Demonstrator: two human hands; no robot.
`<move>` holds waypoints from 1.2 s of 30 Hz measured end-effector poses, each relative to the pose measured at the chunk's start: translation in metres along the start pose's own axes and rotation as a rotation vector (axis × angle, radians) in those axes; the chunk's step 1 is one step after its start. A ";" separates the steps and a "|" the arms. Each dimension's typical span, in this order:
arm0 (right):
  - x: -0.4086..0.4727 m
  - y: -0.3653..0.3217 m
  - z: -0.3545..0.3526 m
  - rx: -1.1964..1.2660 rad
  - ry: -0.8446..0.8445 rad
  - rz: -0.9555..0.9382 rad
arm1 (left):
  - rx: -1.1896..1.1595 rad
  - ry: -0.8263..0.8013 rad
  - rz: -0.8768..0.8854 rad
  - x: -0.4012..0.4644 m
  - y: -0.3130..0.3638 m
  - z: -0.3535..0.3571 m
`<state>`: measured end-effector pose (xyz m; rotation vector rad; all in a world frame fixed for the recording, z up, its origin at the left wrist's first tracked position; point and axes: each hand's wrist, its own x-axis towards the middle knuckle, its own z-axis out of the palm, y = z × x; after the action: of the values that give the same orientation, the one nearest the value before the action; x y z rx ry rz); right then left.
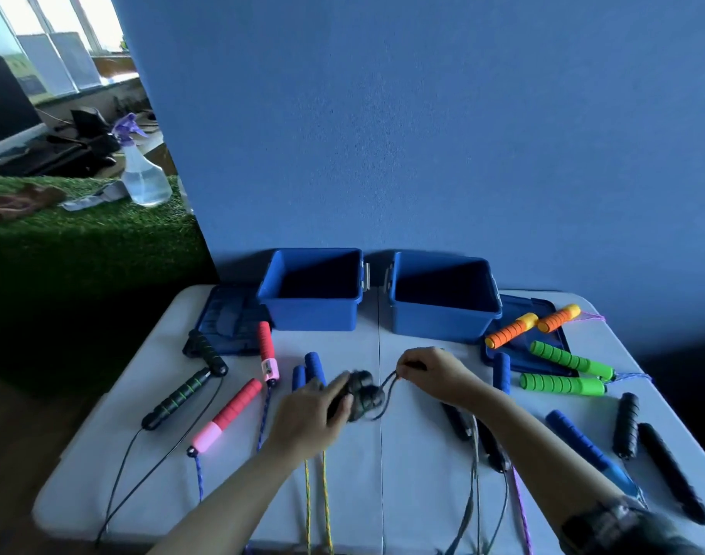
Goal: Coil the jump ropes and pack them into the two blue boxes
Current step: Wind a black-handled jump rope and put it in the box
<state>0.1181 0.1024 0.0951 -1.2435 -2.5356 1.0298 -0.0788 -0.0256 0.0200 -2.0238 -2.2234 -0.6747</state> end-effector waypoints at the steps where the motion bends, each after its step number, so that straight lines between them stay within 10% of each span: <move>1: -0.003 0.000 -0.001 0.009 0.023 0.019 | -0.011 -0.001 -0.129 0.002 -0.008 0.001; 12: -0.044 0.006 0.051 -0.146 -0.130 0.113 | -0.128 0.041 -0.679 0.020 -0.072 -0.014; 19: -0.034 0.030 0.069 -0.322 -0.276 0.198 | -0.024 0.037 -0.369 0.015 -0.060 -0.012; 29: 0.009 0.015 0.059 0.012 0.029 0.005 | 0.005 -0.025 0.059 0.016 -0.011 -0.007; 36: 0.016 0.035 0.066 0.146 -0.095 0.049 | -0.089 -0.010 0.117 0.017 -0.009 -0.011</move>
<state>0.1046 0.0953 0.0203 -1.2514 -2.4562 1.2884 -0.0921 -0.0139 0.0333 -2.1835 -2.0954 -0.7658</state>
